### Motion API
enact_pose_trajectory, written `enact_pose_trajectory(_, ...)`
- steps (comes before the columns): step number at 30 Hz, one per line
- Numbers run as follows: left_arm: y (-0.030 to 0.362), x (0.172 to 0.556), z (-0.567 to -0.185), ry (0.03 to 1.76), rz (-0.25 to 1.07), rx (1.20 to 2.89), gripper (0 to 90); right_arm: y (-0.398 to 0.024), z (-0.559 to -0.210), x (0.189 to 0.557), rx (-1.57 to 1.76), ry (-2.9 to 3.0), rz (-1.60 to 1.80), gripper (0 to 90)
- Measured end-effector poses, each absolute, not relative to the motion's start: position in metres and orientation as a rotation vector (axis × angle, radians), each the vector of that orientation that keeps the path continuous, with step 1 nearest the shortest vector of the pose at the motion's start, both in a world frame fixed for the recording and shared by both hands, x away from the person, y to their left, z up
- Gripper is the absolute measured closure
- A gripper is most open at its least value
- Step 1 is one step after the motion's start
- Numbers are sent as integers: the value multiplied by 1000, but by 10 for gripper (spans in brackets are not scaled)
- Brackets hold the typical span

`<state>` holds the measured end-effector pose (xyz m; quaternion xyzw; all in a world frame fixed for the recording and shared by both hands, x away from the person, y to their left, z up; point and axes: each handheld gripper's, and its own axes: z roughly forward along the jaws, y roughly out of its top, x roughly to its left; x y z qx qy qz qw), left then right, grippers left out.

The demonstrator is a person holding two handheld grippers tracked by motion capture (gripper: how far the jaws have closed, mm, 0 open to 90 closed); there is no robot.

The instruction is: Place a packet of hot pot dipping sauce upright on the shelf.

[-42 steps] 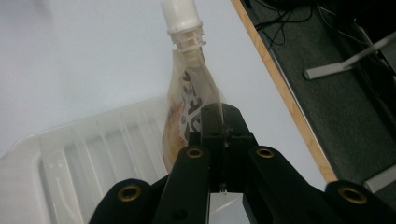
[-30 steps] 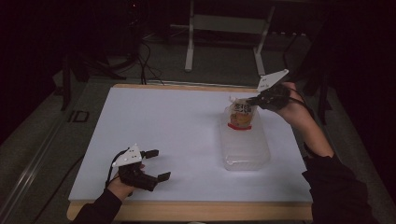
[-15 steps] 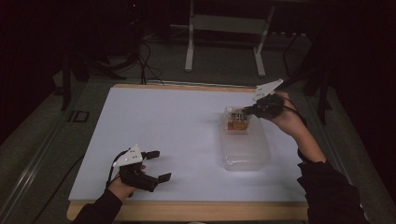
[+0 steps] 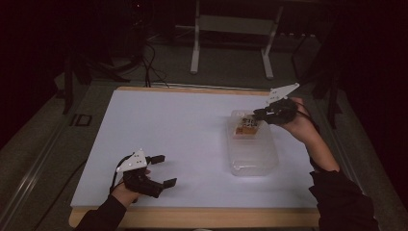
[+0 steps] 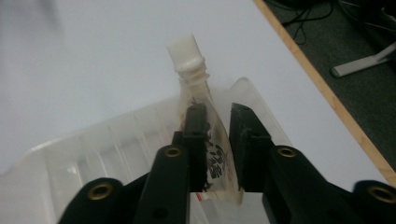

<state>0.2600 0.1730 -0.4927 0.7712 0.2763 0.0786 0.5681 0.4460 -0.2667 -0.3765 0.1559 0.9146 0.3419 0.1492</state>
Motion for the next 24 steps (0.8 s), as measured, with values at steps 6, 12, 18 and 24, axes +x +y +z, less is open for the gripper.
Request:
enact_pose_trajectory(6, 173, 260, -493, 647, 185, 1811, 43, -269, -365, 438, 500, 2611, 1026, 636)
enact_pose_trajectory(12, 173, 260, -492, 644, 186, 1812, 43, -270, -358, 426, 495, 2575, 1057, 513)
enact_pose_trajectory(18, 173, 260, -492, 641, 188, 1813, 43, -273, -355, 415, 522, 2541, 1117, 364)
enact_pose_trajectory(24, 173, 259, -492, 640, 187, 1814, 43, -271, -359, 403, 520, 2514, 1145, 216)
